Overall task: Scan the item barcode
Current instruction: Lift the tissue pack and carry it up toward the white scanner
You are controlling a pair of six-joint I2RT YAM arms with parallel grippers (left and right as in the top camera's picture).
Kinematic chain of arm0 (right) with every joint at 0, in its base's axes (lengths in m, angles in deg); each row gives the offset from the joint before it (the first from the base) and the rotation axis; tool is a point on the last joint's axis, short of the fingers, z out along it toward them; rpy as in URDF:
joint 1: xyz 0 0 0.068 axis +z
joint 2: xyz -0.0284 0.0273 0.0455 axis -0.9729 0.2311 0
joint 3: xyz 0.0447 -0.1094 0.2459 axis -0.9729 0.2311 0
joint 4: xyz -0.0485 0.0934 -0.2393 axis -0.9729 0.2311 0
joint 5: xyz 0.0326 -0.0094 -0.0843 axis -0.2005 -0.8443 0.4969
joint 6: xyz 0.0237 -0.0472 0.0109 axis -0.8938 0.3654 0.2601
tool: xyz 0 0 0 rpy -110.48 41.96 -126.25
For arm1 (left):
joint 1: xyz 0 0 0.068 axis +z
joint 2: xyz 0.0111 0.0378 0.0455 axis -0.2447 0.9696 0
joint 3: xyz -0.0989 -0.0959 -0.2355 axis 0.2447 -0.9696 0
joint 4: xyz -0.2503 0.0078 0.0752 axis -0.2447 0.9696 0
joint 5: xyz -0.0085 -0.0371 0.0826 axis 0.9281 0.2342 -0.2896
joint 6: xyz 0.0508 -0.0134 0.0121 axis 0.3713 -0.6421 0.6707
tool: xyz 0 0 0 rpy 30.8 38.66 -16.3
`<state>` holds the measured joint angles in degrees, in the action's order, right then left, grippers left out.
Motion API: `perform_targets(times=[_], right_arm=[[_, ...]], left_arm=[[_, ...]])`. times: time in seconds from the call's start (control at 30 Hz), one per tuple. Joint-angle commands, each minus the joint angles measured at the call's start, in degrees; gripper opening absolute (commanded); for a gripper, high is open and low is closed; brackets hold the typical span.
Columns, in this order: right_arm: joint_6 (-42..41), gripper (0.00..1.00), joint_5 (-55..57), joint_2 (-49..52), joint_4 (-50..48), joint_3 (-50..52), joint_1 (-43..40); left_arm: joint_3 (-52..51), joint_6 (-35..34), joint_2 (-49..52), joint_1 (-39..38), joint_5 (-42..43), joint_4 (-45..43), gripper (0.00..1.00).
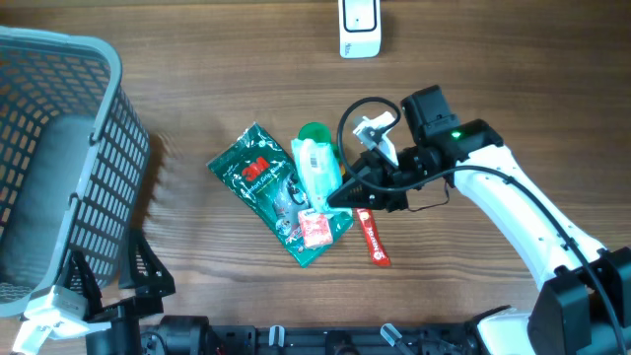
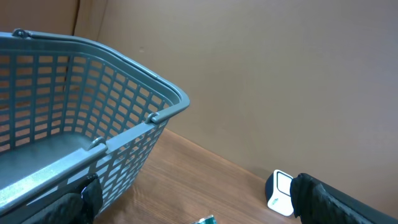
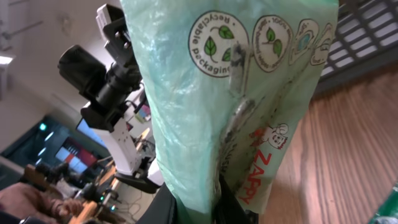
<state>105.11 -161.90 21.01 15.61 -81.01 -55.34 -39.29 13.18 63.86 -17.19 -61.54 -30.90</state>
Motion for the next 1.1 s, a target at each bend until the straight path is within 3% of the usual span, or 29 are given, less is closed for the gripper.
perform_targets(times=[0.0,0.5,1.07], right_arm=[[0.09,0.05,-3.67,-1.31,-0.28,-1.18,0.57],[-1.64,0.04,-3.67,-16.63,0.07,-1.18,0.55],[-3.67,0.04,-3.34,-17.16,0.04,-1.18,0.55]], left_arm=[[-0.07,-0.26,-0.46,-0.28,-0.55,-0.09,1.0],[-0.07,-0.24,-0.46,-0.31,-0.55,-0.09,1.0],[-0.07,-0.26,-0.46,-0.28,-0.55,-0.09,1.0]])
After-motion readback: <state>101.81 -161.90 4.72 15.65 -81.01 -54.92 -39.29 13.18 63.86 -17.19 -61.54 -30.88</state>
